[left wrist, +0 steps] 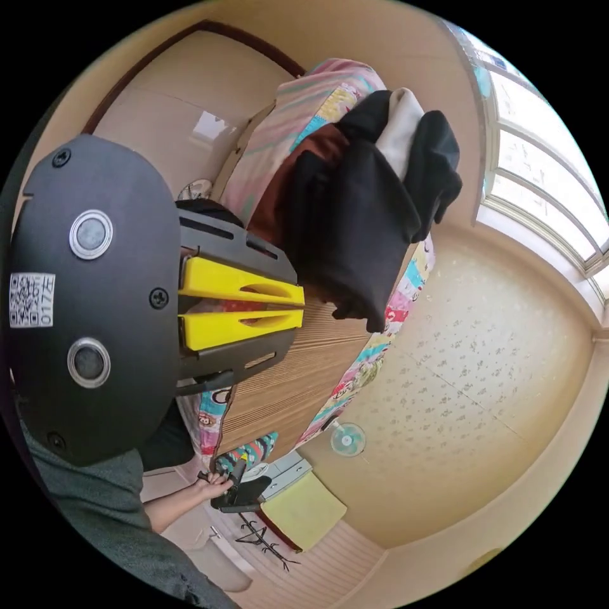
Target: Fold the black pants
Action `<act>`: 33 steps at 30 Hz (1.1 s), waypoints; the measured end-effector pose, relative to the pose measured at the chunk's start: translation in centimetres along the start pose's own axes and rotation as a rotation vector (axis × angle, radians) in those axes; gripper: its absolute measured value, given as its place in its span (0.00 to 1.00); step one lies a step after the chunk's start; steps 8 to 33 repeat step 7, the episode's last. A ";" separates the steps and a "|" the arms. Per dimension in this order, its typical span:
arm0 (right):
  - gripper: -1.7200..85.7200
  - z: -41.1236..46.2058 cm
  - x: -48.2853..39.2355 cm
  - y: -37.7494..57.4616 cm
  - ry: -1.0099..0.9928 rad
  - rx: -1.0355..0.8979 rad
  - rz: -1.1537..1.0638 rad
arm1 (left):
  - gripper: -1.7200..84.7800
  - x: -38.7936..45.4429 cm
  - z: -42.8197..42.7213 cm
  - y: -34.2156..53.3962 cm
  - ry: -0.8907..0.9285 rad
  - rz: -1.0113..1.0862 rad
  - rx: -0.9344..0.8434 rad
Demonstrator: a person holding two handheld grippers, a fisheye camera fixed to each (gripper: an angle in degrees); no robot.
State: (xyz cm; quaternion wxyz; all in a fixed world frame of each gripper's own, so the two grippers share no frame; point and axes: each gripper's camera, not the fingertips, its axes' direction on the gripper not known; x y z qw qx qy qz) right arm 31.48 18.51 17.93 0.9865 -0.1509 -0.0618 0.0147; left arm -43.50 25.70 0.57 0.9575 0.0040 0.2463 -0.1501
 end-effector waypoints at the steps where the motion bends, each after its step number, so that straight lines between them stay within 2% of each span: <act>1: 0.12 -1.6 2.9 0.6 0.091 0.040 0.089 | 0.02 0.7 1.2 -0.2 0.040 0.012 -0.019; 4: 0.14 -3.7 9.5 2.1 0.179 0.106 0.309 | 0.02 4.3 7.1 -1.7 0.190 0.061 -0.156; 7: 0.16 -3.1 14.5 2.7 0.099 0.125 0.433 | 0.01 7.4 11.2 -4.3 0.355 0.128 -0.248; 33: 0.16 -3.1 14.5 2.7 0.099 0.125 0.433 | 0.01 7.4 11.2 -4.3 0.355 0.128 -0.248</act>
